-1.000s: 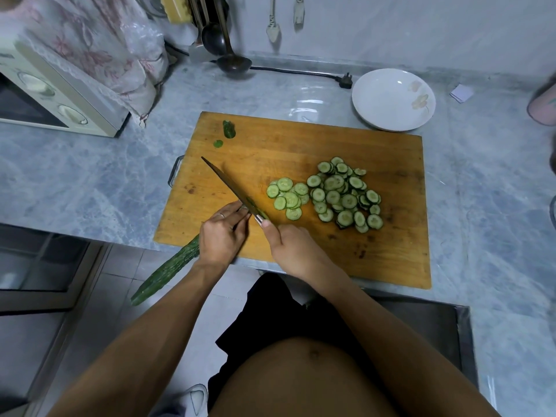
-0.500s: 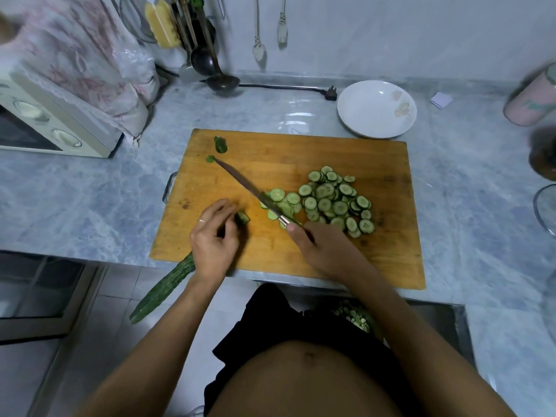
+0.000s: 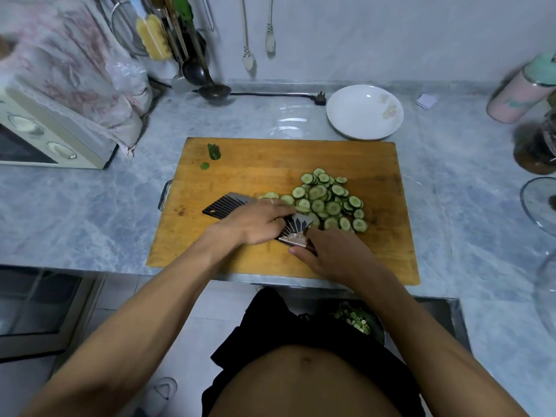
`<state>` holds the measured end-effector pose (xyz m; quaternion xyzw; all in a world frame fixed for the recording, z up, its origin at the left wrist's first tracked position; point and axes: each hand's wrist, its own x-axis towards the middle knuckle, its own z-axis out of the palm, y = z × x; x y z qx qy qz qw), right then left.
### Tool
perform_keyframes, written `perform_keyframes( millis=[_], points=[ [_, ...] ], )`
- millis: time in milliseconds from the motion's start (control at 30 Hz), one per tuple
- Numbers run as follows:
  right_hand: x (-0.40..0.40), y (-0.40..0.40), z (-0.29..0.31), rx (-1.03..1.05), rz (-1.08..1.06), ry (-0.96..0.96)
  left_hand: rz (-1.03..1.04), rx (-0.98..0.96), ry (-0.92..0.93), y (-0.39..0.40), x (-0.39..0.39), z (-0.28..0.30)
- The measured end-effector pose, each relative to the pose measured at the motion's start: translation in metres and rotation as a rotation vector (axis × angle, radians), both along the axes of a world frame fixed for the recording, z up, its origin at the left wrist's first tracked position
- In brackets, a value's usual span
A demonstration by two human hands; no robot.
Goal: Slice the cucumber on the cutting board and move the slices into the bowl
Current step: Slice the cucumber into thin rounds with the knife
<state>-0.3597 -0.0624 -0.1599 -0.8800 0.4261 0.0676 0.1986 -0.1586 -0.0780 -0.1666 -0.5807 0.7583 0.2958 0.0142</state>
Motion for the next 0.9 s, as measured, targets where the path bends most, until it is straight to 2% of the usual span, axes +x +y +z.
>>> perform_keyframes(
  millis=[33,100,200,267,367,433,533,633,700,767,900],
  points=[
    [-0.001,0.000,0.000,-0.009,0.003,0.000,0.034,0.003,0.022,-0.003,-0.001,-0.001],
    [-0.004,0.001,-0.003,-0.024,-0.006,-0.023,0.126,-0.114,0.078,-0.006,0.001,-0.006],
    [-0.012,0.001,-0.008,-0.043,-0.032,-0.074,0.285,-0.302,-0.005,-0.005,0.008,-0.006],
    [-0.016,0.002,-0.011,-0.068,-0.032,-0.090,0.295,-0.272,-0.005,-0.008,0.012,-0.006],
    [-0.017,0.005,-0.012,-0.078,-0.028,-0.085,0.178,-0.052,0.032,-0.014,0.011,-0.009],
    [-0.014,0.007,-0.012,-0.060,-0.039,-0.080,0.196,-0.043,0.077,-0.014,0.010,-0.010],
    [-0.013,0.009,-0.017,0.009,-0.104,-0.129,0.348,-0.334,0.268,-0.003,0.012,-0.001],
    [-0.016,0.010,-0.023,0.172,-0.241,-0.324,0.607,-0.728,0.451,0.024,0.017,0.007],
    [-0.014,0.012,-0.021,0.243,-0.305,-0.438,0.772,-0.901,0.480,0.045,0.024,0.001],
    [-0.009,0.012,-0.017,0.310,-0.334,-0.505,0.839,-0.891,0.426,0.063,0.036,-0.017],
    [0.005,0.013,-0.011,0.450,-0.364,-0.556,0.785,-0.639,0.227,0.082,0.058,-0.064]
  ],
)
